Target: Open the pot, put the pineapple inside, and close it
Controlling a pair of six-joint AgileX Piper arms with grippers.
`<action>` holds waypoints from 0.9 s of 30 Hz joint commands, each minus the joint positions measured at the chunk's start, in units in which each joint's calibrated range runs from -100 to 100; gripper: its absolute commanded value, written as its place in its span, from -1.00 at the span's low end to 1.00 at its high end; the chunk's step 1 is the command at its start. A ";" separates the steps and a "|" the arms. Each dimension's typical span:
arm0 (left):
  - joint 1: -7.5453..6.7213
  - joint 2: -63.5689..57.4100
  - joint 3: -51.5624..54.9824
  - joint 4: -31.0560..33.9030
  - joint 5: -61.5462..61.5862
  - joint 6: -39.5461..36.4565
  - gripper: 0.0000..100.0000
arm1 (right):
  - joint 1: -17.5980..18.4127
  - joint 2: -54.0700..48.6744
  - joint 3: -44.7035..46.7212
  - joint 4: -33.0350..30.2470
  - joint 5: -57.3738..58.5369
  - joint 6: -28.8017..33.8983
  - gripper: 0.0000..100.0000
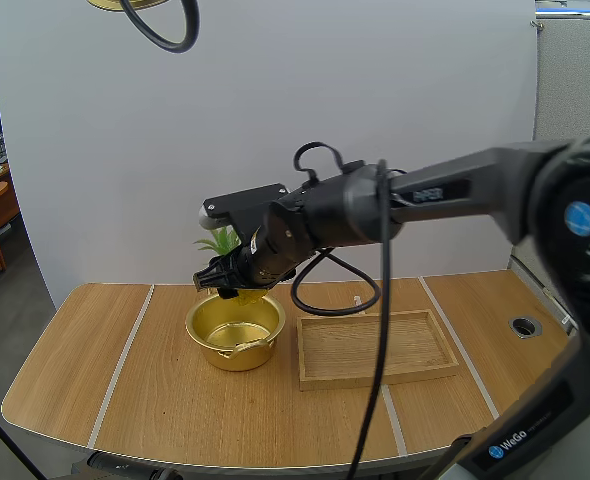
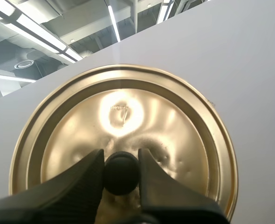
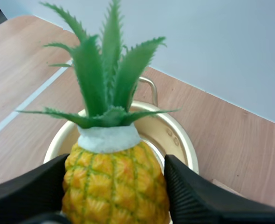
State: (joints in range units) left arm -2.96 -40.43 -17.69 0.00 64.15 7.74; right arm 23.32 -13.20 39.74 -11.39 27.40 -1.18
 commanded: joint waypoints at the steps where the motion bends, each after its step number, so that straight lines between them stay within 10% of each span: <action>1: -0.04 -0.31 -0.55 0.00 -1.89 -0.52 -1.00 | 0.15 3.38 -1.91 -0.92 -0.89 -0.38 -1.00; 27: -0.04 -0.31 -0.55 0.00 -1.89 -0.52 -1.00 | 0.15 15.26 -4.39 -4.85 3.15 -1.34 -1.00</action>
State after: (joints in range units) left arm -2.96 -40.43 -17.69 0.00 64.15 7.74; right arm 23.32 1.56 35.60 -15.71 29.00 -1.81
